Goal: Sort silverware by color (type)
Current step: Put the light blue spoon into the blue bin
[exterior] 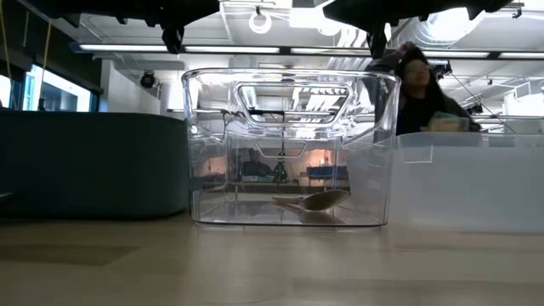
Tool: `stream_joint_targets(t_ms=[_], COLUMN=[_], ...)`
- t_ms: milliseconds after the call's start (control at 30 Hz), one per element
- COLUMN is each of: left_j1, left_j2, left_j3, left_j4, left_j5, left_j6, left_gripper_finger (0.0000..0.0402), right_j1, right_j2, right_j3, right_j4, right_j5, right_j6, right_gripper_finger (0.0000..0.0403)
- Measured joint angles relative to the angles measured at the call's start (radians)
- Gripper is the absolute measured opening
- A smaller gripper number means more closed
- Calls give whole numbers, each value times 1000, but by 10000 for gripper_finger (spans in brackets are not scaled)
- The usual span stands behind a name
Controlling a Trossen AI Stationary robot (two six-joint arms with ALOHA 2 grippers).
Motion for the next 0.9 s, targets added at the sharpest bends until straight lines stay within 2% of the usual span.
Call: stream_joint_targets(t_ms=[133,267,500,600,800,900], left_j1=[0,0,0,0,0,0], left_j2=[0,0,0,0,0,0], left_j3=[0,0,0,0,0,0], left_j4=[-9,-15,-21,-22,-23,-40], left_j5=[-2,-2,-2,-2,-2,-2], left_j6=[-1,-7,-26,-26,-26,-27], left_gripper_finger=[0,0,0,0,0,0], right_j1=[-55,-137,-256,-275,-277,-273], right_j2=[0,0,0,0,0,0], right_j3=[94,192,292,291,281,281], right_j4=[-173,-374,-595,-596,-601,-596], right_j5=[85,150,165,160,114,44], right_j6=[-6,-2,-2,-1,-3,2], right_gripper_finger=[54,114,209,226,228,227])
